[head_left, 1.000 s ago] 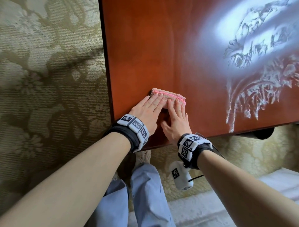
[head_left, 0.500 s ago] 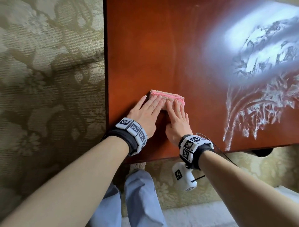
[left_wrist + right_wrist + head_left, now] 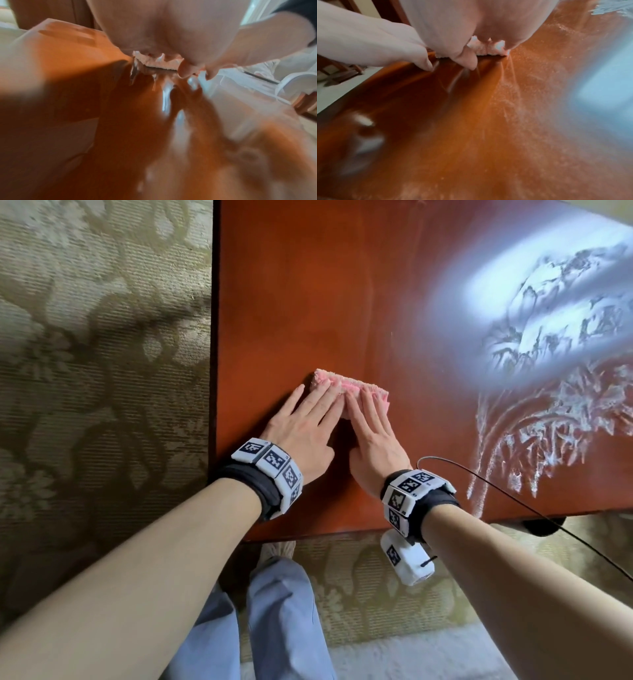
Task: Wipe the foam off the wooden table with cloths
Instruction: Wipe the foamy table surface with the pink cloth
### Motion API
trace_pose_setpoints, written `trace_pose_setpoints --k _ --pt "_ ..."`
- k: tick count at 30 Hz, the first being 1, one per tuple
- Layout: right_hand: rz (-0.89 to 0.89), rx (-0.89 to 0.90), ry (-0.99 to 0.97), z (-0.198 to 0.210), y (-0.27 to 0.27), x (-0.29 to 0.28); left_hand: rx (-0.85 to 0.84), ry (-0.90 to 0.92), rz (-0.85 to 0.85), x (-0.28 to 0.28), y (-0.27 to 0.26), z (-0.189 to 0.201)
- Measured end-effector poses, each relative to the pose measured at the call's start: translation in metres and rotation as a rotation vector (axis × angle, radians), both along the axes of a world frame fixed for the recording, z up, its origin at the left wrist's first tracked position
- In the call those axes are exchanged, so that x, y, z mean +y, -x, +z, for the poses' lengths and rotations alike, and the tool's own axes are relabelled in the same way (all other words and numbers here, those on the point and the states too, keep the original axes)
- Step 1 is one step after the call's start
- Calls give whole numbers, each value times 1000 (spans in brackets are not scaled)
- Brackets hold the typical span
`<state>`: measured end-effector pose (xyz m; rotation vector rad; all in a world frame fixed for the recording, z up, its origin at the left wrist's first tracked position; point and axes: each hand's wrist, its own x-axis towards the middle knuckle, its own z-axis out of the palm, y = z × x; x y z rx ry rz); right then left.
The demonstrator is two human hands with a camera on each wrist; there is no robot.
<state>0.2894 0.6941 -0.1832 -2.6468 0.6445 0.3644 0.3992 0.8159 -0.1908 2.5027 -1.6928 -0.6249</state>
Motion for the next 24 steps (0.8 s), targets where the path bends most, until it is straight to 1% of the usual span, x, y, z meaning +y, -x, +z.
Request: trace_pose_setpoints --k 2,5,11,15,24 --pt "-33 -18 -18 1 2 9 40 23 31 5 5 2" --pt "-42 -16 -19 0 15 29 34 23 18 26 13 3" --pt "17 -35 -60 -5 39 85 65 7 -12 88 30 3" --pt "55 -52 -38 -7 44 115 81 11 5 121 36 2" --pt "148 14 -20 0 45 159 128 21 82 173 45 8"
